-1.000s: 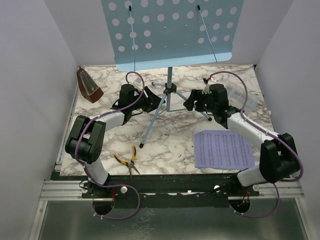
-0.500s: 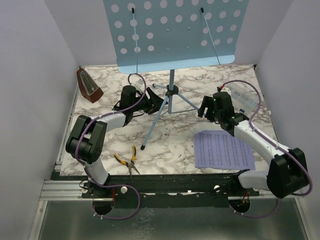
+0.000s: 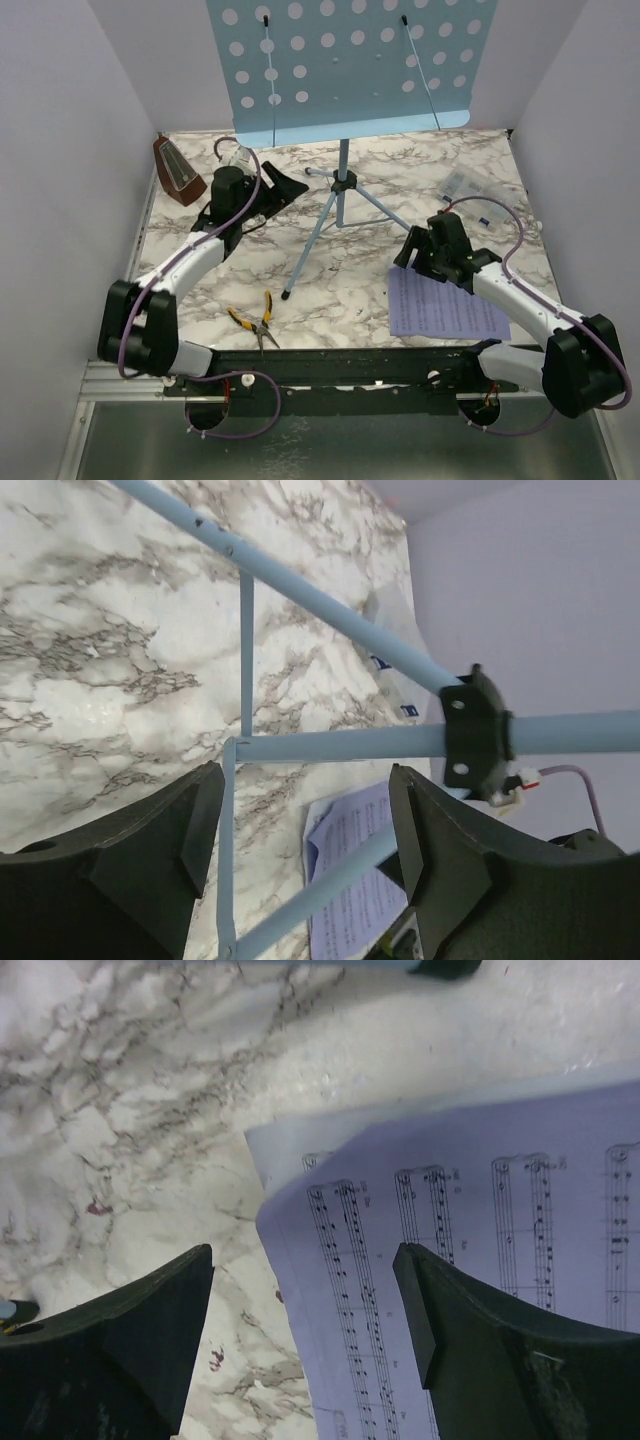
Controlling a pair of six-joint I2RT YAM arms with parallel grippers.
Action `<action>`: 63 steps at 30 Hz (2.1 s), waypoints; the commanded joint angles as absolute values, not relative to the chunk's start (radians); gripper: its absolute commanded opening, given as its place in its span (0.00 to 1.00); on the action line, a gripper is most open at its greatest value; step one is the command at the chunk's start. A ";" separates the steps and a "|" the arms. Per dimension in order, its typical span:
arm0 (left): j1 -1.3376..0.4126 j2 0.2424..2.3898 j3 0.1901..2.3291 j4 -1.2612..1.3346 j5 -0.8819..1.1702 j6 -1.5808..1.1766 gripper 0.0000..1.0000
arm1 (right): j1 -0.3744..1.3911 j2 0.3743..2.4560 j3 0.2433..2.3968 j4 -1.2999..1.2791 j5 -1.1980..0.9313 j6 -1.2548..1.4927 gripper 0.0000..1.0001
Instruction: Set up the instrument practice props
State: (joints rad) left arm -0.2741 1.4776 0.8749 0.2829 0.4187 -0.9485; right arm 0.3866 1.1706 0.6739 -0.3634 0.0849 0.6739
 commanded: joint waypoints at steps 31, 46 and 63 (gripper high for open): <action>-0.988 1.359 0.628 0.286 -0.228 -1.041 0.43 | 0.365 1.110 0.492 -0.338 0.089 0.828 0.74; -0.927 1.716 0.836 0.330 -0.033 -1.105 0.64 | 0.360 1.157 0.450 -0.243 -0.013 0.801 0.66; -0.965 1.706 0.834 0.333 -0.250 -1.052 0.62 | 0.360 1.131 0.437 -0.242 -0.046 0.796 0.66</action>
